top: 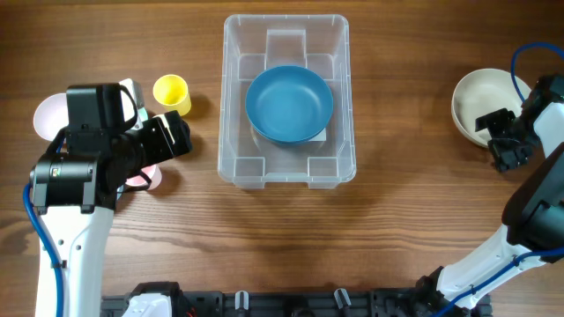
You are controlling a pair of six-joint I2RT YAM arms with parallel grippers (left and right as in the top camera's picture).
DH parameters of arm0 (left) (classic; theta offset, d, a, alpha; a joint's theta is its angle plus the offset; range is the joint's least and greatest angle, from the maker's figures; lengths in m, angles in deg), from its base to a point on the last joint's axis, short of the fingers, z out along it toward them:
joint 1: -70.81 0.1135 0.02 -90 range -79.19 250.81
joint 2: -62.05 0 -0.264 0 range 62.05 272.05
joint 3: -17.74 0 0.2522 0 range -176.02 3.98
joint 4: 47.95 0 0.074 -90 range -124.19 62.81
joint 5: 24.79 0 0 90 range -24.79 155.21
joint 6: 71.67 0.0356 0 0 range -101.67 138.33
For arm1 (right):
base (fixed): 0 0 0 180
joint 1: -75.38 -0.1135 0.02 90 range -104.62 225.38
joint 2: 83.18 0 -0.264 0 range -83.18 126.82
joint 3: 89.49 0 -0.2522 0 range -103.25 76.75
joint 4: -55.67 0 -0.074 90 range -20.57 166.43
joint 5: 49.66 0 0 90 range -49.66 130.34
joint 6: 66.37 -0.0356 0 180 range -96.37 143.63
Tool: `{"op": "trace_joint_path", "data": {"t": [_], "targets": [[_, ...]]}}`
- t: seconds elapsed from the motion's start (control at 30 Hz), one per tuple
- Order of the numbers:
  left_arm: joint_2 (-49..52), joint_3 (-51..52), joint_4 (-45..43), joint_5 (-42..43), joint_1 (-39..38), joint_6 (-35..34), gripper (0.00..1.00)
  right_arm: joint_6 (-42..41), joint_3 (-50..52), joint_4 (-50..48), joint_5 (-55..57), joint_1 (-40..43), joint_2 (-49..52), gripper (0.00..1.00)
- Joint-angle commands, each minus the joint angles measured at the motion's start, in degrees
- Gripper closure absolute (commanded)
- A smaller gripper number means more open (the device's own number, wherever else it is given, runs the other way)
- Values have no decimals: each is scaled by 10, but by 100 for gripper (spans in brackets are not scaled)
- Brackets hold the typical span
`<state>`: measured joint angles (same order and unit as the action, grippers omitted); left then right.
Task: Pack container
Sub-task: 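Grasp the cream plate rim with the right gripper, then lift the cream plate and set it on the teal plates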
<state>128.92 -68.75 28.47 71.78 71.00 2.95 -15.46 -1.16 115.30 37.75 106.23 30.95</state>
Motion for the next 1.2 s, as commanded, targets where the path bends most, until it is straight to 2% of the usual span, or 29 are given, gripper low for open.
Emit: {"op": "trace_joint_path", "data": {"t": [0.0,0.1,0.2,0.27,0.37,0.63,0.83,0.9,1.03,1.1,1.17], "targets": [[1,-10,0,5,3,-1,0,1,4,-2,-5,2,6,48],[1,-10,0,5,3,-1,0,1,4,-3,-5,2,6,57],[1,-10,0,5,3,-1,1,1,4,-2,-5,2,6,73],[1,-10,0,5,3,-1,0,1,4,-2,-5,2,6,73],[1,-10,0,5,3,-1,0,1,4,-2,-5,2,6,85],[1,-10,0,5,3,-1,0,1,4,-1,-5,2,6,95],[1,-10,0,5,3,-1,0,16,3,20,-17,2,1,96],[1,-10,0,5,3,-1,0,21,2,24,-24,-3,-33,96],[1,-10,0,5,3,-1,0,33,-18,31,-25,-49,-172,96],[1,-10,0,5,3,-1,0,47,-35,28,-32,-123,-284,96],[1,-10,0,5,3,-1,0,67,-60,24,-42,-205,-338,96]]}}
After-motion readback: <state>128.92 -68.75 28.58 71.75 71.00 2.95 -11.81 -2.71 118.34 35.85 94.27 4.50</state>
